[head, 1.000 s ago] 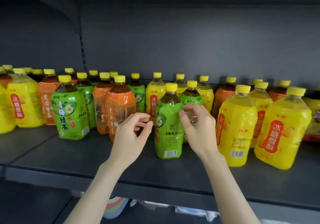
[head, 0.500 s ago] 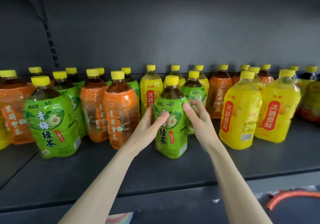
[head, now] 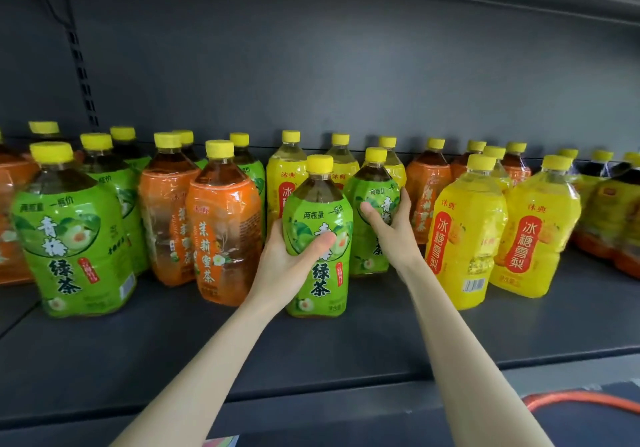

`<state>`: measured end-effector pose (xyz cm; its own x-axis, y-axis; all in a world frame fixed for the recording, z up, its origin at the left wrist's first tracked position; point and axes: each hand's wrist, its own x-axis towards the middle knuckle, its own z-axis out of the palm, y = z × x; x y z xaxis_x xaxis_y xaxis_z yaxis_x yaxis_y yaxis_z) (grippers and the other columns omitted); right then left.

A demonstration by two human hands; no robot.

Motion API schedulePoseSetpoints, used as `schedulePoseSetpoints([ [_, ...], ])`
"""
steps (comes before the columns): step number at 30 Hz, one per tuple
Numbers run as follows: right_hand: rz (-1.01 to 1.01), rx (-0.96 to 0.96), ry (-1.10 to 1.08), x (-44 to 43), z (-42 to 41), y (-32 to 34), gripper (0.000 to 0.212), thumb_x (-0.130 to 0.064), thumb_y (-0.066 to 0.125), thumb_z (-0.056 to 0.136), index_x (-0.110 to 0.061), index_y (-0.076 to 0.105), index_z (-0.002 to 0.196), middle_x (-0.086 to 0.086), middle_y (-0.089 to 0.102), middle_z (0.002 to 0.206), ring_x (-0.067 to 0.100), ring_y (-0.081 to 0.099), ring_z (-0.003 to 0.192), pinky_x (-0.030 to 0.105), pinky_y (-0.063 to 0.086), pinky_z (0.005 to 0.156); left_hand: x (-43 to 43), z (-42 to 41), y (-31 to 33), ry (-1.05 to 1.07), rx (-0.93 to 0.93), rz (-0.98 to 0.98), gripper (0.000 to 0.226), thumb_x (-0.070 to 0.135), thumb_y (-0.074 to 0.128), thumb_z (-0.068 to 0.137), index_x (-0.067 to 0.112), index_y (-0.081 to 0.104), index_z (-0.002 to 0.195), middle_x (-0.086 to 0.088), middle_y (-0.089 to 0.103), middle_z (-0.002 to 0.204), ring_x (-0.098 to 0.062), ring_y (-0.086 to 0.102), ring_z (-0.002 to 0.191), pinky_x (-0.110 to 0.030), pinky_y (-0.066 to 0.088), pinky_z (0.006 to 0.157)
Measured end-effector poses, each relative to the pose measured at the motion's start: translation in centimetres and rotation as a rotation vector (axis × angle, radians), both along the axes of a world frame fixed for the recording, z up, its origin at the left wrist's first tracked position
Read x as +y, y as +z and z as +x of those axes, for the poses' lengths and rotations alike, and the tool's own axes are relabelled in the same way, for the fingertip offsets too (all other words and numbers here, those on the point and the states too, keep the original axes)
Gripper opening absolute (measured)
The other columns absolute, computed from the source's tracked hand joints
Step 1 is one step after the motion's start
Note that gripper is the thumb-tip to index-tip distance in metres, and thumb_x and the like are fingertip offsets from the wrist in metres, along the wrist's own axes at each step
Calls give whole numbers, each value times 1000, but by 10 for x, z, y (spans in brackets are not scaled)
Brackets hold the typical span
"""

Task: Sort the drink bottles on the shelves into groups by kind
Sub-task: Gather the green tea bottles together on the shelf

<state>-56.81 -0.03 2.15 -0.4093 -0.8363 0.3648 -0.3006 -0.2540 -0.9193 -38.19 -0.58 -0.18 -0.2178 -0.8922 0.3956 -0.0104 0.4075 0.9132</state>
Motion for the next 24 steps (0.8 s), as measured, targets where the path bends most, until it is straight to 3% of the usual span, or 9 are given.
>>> schedulePoseSetpoints([
  [4,5,90,-120,2,0,-2,88,-40,69,83,-15,17,149,6,51,139,23,52,124,40,46,103,3,-1,1,-4,21,7,73,60,71,62,31,45,124,23,65,103,10,60,95,-20,48,80],
  [8,-45,164,-193,29,17,-6,91,-52,67,77,-14,22,147,5,58,130,23,59,115,40,51,95,14,-1,1,32,28,-28,78,64,70,58,29,46,124,21,66,105,7,61,97,-18,50,80],
  [12,-110,111,-188,64,24,-12,92,-56,71,68,-17,33,143,-4,61,123,12,59,109,34,50,95,34,4,3,51,66,-36,61,55,75,66,32,49,116,20,67,98,9,62,92,-10,49,71],
  [15,-108,16,-173,78,23,-17,99,-74,76,49,-25,49,131,-7,56,125,12,51,118,35,46,99,48,10,1,34,101,-29,50,50,75,67,35,52,109,21,69,99,6,63,93,-13,51,74],
  [18,-105,-10,-88,86,27,-18,85,-77,71,42,-35,55,115,-11,54,120,13,47,120,34,42,99,61,13,-1,43,185,-5,52,47,80,65,31,56,108,13,71,99,0,66,92,-16,52,73],
  [21,-134,-88,-7,91,31,-18,82,-70,74,47,-34,53,117,-10,66,112,6,64,103,37,54,92,71,15,0,58,241,10,49,42,75,63,29,59,108,11,72,98,-6,68,92,-24,55,76],
  [24,-189,-120,5,96,42,-19,69,-62,71,55,-28,57,114,-10,71,101,5,67,93,37,56,88,79,24,-1,73,262,-4,50,42,73,64,28,58,109,11,71,99,-7,68,93,-26,54,77],
])
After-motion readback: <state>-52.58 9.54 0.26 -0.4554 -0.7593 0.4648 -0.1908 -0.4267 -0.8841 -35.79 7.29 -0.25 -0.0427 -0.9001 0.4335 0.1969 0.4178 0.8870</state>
